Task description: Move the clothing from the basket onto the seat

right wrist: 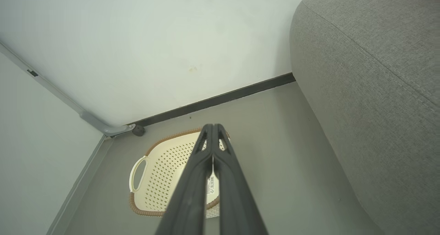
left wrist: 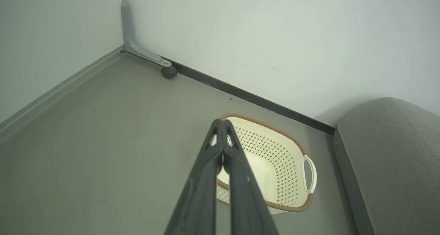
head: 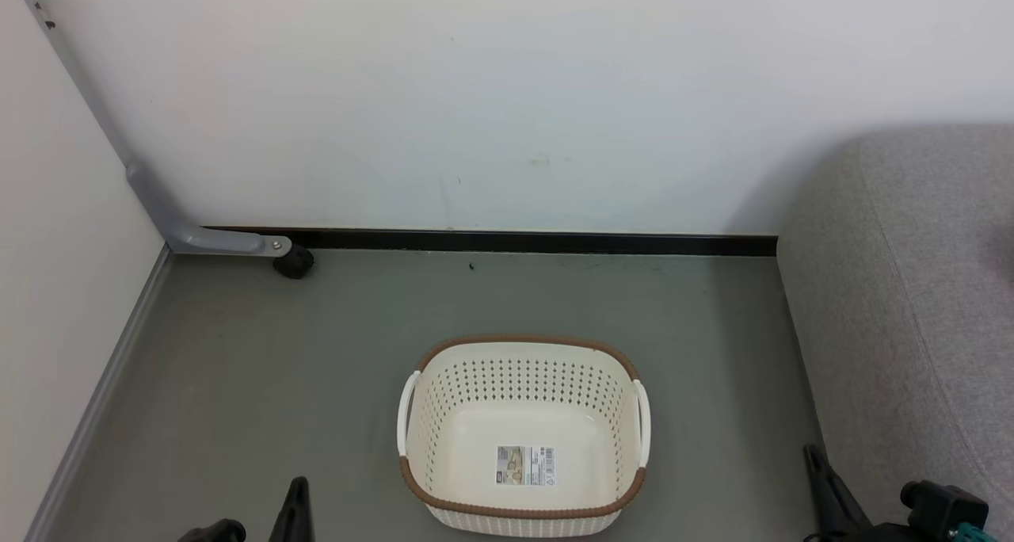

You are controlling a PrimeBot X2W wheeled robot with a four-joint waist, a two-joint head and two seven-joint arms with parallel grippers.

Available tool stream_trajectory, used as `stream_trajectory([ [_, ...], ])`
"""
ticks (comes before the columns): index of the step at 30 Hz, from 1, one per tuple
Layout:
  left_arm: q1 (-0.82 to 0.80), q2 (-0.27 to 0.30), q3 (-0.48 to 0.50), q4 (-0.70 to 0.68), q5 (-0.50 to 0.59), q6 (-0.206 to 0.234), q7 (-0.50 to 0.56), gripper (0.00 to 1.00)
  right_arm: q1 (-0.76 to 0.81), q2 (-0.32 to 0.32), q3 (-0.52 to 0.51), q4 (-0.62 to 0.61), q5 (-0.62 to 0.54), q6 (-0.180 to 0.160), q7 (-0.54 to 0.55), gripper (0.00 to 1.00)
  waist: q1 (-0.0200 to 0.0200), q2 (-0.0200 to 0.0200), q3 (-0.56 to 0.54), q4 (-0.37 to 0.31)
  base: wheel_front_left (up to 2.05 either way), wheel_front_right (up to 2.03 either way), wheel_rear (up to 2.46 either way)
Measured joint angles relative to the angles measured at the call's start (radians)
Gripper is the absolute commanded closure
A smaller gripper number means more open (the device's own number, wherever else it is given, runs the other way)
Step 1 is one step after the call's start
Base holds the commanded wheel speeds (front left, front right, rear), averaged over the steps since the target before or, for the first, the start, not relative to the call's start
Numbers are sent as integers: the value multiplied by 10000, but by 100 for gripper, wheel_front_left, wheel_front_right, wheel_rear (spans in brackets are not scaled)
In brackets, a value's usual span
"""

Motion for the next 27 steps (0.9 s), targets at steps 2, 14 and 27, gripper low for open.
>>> stream_trajectory([
  [2, -3, -12, 38, -8, -291, -84, 82, 100, -1, 2, -82, -25, 242, 0, 90, 100, 0, 0, 7, -28, 0, 0, 0],
  [14, -38, -63, 401, -130, -1630, -322, 533, 100, -49, 44, -456, -238, 1689, 0, 556, 100, 0, 0, 46, -183, 0, 0, 0],
  [27, -205, -151, 784, -332, -3051, -518, 989, 100, -100, 121, -846, -504, 3312, 0, 1014, 100, 0, 0, 93, -349, 0, 0, 0],
])
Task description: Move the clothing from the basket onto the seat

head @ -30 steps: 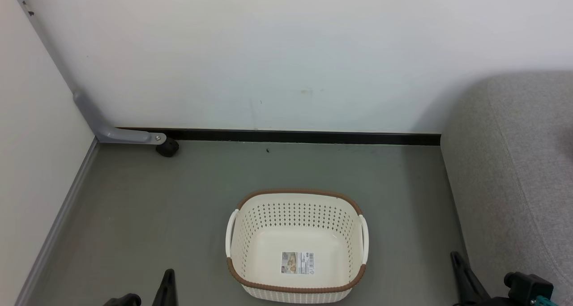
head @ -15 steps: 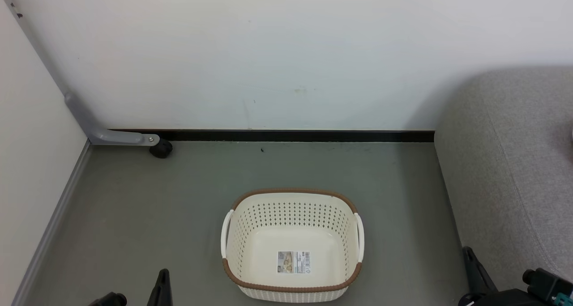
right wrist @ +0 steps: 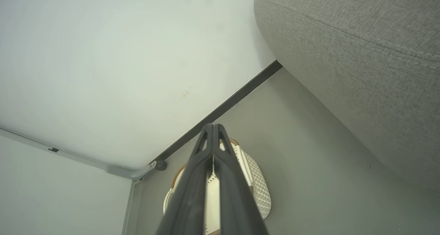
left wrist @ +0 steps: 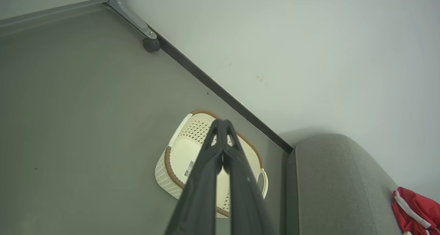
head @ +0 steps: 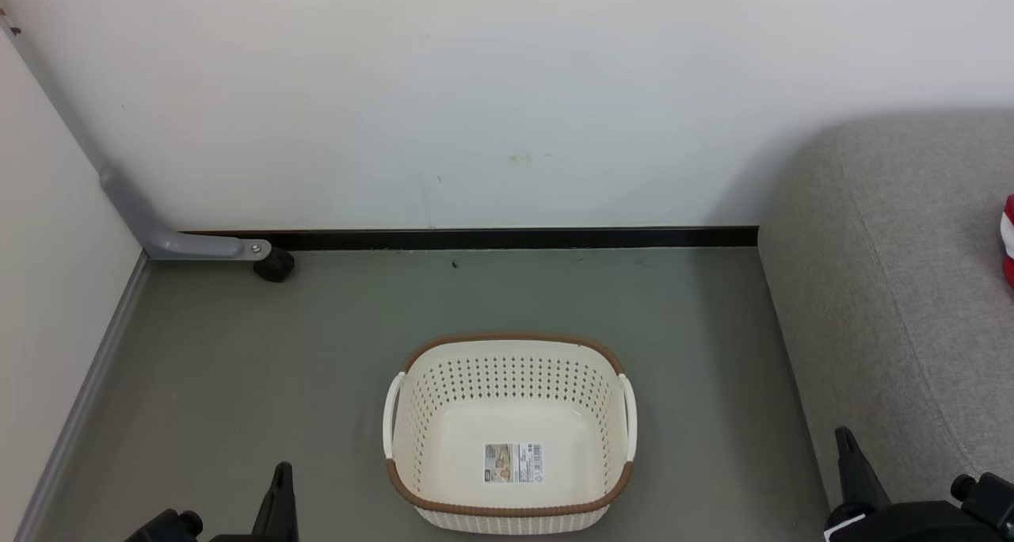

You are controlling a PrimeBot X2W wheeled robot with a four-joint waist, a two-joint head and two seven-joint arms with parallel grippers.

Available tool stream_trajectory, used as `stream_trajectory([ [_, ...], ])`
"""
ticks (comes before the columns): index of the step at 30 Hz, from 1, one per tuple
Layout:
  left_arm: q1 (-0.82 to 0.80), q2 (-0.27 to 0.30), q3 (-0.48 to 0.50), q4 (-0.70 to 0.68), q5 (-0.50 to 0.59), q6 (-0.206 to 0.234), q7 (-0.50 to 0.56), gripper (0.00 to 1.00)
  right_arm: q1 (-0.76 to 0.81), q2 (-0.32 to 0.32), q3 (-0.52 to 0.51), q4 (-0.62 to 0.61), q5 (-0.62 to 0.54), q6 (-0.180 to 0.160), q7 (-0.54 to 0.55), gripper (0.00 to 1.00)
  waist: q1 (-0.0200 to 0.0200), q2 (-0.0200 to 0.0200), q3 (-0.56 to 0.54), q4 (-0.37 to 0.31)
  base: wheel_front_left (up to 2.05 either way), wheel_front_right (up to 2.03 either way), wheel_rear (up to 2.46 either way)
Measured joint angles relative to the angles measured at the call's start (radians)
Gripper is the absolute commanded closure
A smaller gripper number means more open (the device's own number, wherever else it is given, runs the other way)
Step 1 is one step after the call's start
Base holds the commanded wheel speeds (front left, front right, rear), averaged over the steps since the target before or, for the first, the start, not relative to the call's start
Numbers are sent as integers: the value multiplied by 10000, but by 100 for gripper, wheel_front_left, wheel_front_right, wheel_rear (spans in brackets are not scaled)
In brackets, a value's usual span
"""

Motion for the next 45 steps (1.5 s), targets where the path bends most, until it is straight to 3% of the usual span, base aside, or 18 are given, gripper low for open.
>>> stream_trajectory([
  [45, -426, -247, 1319, -692, -4989, -823, 1565, 100, -328, 188, -1335, -928, 5446, 2, 1618, 100, 0, 0, 163, -572, 0, 0, 0],
])
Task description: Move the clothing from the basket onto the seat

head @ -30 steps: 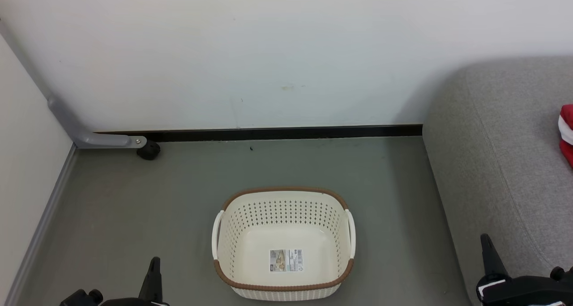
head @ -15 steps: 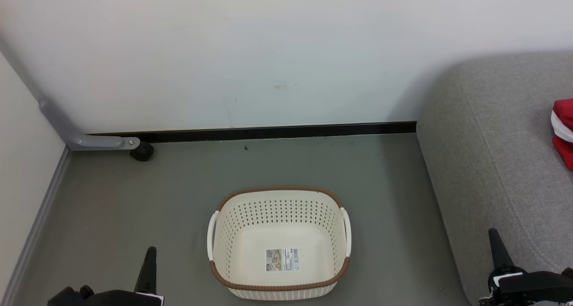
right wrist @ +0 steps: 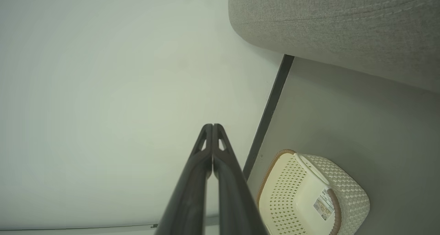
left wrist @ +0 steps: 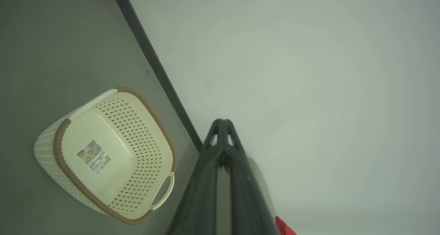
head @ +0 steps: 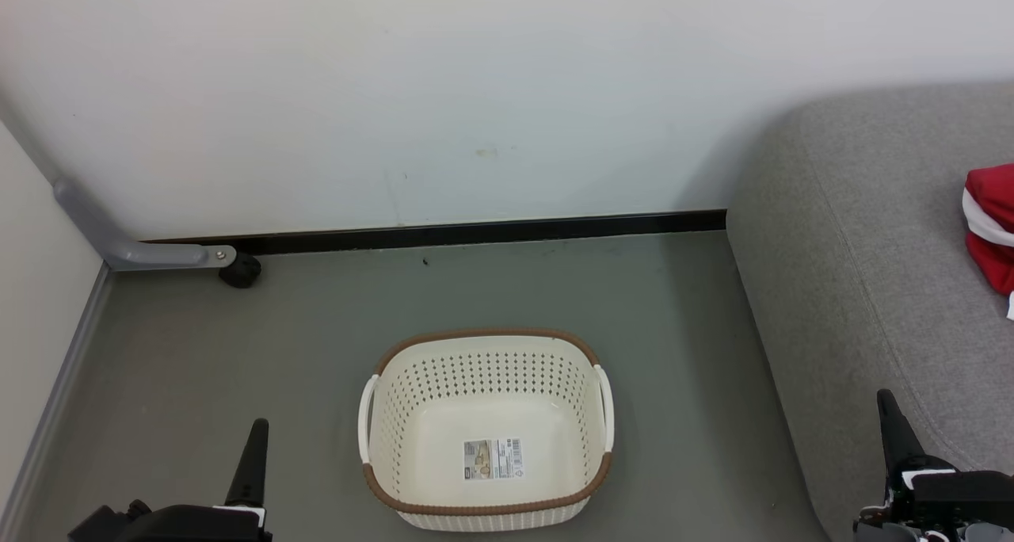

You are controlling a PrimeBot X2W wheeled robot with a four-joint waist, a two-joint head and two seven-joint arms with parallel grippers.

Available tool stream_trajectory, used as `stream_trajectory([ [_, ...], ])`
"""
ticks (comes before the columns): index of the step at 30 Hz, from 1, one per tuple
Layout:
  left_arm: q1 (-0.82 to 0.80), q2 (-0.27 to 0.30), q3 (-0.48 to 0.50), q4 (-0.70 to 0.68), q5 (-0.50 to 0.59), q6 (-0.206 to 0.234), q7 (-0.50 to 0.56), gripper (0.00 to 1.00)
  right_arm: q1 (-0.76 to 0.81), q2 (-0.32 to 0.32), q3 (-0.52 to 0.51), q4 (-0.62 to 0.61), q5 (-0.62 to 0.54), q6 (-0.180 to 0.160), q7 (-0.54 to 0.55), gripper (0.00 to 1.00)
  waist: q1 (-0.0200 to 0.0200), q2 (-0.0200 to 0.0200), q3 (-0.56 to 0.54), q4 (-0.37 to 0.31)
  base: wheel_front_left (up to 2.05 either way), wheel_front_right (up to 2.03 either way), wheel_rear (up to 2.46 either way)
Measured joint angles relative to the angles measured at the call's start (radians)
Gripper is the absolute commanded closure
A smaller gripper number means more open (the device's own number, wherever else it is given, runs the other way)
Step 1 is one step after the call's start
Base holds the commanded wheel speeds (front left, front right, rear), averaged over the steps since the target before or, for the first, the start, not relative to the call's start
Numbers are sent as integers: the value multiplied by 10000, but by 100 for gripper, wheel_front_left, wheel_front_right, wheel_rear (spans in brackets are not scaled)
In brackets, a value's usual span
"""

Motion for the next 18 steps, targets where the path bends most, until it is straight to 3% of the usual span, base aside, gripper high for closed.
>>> stream_trajectory([
  [18, -170, -96, 537, -234, -1925, -309, 604, 100, -60, 73, -514, -357, 2169, 0, 587, 100, 0, 0, 64, -223, 0, 0, 0],
])
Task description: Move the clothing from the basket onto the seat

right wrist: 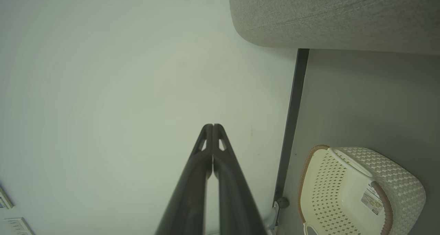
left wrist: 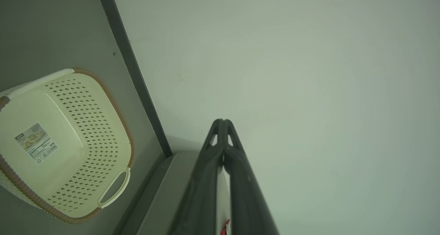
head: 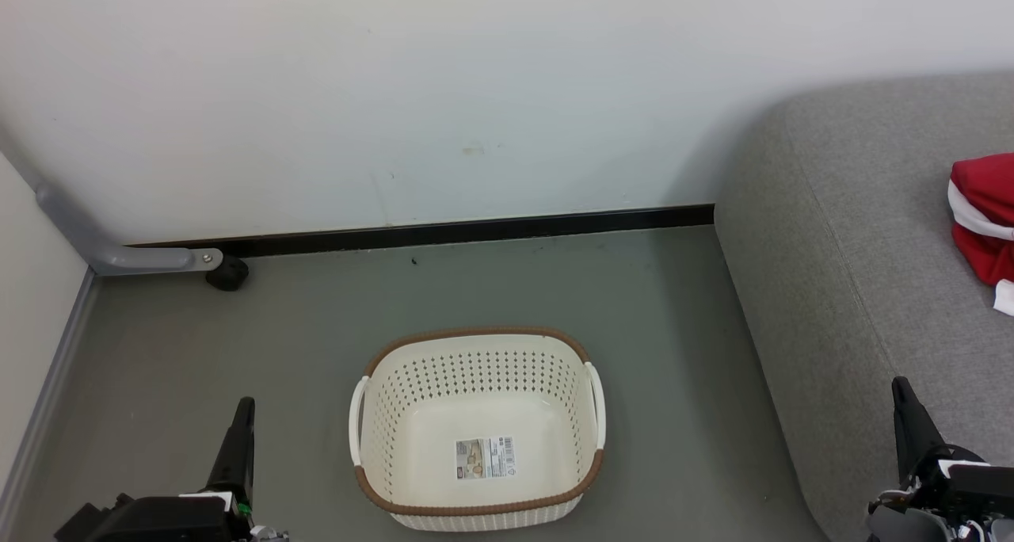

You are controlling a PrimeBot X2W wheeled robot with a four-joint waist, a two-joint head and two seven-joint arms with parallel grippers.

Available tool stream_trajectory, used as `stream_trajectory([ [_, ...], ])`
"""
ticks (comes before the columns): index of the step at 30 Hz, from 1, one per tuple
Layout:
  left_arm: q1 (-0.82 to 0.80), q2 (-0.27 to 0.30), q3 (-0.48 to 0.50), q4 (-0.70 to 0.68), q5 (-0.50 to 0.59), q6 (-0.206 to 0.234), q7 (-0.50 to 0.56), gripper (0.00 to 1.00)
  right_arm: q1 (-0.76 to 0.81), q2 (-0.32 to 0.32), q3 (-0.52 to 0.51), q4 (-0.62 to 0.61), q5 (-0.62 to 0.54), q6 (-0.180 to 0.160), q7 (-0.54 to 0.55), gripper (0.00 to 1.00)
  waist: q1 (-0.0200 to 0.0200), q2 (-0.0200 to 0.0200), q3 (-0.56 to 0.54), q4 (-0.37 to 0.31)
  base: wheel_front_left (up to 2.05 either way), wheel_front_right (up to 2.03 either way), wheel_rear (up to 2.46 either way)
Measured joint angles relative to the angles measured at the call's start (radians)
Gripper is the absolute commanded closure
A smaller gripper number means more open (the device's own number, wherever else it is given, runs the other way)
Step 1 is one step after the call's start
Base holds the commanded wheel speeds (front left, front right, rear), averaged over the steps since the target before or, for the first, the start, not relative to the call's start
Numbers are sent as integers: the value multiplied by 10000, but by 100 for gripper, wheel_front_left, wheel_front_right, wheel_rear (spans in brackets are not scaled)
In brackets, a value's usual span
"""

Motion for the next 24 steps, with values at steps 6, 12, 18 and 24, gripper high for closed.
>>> stream_trajectory([
  [6, -47, -17, 4, -36, -33, -4, 0, 100, -32, 6, -17, -17, 13, 2, 29, 100, 0, 0, 0, 0, 0, 0, 0],
  [12, -47, -19, 4, -36, -35, -4, 0, 100, -33, 6, -17, -19, 13, 2, 29, 100, 0, 0, 1, 0, 0, 0, 0],
  [18, -47, -21, 4, -38, -71, -4, 0, 100, -33, 6, -17, -21, 19, 2, 29, 100, 0, 0, 1, 0, 0, 0, 0],
  [24, -47, -21, 4, -42, -194, -4, 0, 100, -33, 8, -17, -23, 21, 2, 27, 100, 0, 0, 1, 1, 0, 0, 0],
])
